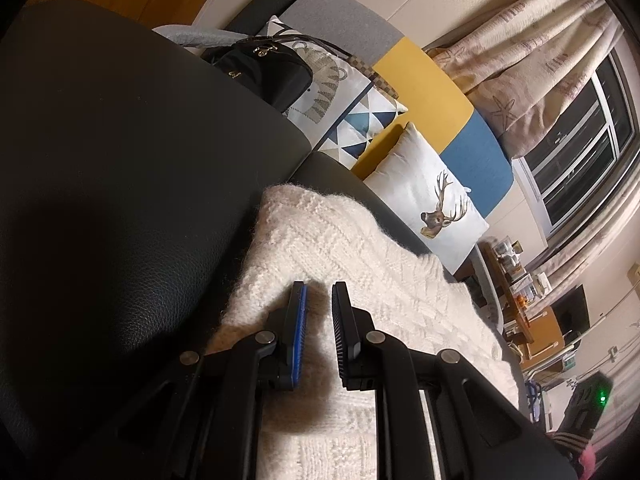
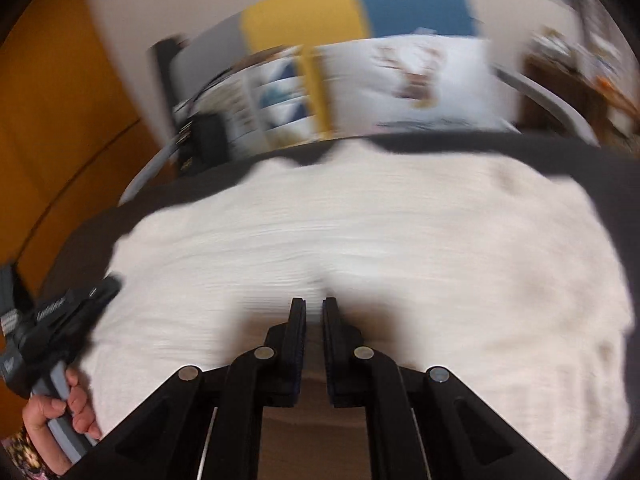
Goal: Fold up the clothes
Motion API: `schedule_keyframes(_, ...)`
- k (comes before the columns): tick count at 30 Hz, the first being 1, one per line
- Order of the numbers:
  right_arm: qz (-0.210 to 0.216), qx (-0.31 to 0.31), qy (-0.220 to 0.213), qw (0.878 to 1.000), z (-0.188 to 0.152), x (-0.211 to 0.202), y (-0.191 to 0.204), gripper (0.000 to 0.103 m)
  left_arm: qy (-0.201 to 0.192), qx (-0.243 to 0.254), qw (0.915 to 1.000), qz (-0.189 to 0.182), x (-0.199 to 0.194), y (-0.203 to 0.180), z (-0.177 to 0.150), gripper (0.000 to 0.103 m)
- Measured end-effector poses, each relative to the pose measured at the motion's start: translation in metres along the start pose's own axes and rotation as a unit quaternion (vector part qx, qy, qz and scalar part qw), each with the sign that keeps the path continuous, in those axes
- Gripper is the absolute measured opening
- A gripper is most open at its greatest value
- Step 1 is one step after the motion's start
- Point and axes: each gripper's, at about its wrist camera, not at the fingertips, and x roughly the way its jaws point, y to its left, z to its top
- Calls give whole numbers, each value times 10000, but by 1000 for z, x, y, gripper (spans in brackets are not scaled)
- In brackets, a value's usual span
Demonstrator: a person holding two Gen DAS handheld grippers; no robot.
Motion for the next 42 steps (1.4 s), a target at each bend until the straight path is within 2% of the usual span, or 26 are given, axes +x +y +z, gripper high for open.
schedule_keyframes(4, 1, 579, -112, 9983, 0, -11, -45, 0, 2, 18, 10000, 3, 0, 0, 0, 14)
schedule_keyframes(6, -134, 599, -139, 9980, 2, -15, -39, 1, 3, 27, 10000, 4, 1, 0, 1, 14)
schedule_keyframes(8, -187, 512, -342, 9979, 7, -21, -22, 12, 4, 36, 10000, 6, 1, 0, 1, 14)
schedule_keyframes(10, 129, 60, -565, 9983, 14, -21, 10, 13, 4, 50, 10000, 13, 1, -1, 1, 14)
schedule_keyframes(13, 510, -749, -230, 9956, 27, 8, 72, 13, 3, 42, 10000, -10, 2, 0, 1, 14)
schedule_keyframes(15, 689, -1067, 37, 9919, 35, 35, 106, 13, 5, 33, 10000, -24, 2, 1, 1, 14)
schedule_keyframes(18, 795, -1235, 431, 9882, 38, 72, 137, 13, 7, 0, 10000, -71, 3, 2, 1, 14)
schedule_keyframes(20, 721, -1287, 678, 9867, 34, 91, 143, 13, 7, -23, 9999, -102, 3, 4, 1, 14)
schedule_keyframes(24, 600, -1298, 565, 9881, 35, 83, 124, 8, 6, -36, 9999, -126, 3, 4, 0, 14)
schedule_keyframes(29, -92, -651, 259, 9975, 49, 59, 48, 8, 4, -26, 9999, -115, 3, 2, -1, 14)
schedule_keyframes(32, -630, -253, 56, 9977, 57, 36, 8, 9, 4, -8, 10000, -91, 3, 2, -1, 14)
schedule_keyframes(33, -808, -84, -30, 9967, 59, 25, -6, 12, 2, -7, 10000, -88, 3, 2, -1, 14)
schedule_keyframes(35, -537, 288, -404, 9973, 59, -5, -14, 15, -4, -9, 10000, -85, 3, 2, -1, 14)
schedule_keyframes(38, 85, -34, -443, 9990, 49, -21, -3, 15, -4, -2, 10000, -75, 3, 2, -1, 14)
schedule_keyframes(39, 197, -228, -234, 9993, 43, -17, 3, 15, -5, -4, 10000, -76, 3, 2, -1, 14)
schedule_keyframes(42, -145, -231, 46, 9996, 28, -4, -6, 14, -7, -10, 10000, -85, 3, 3, -1, 14)
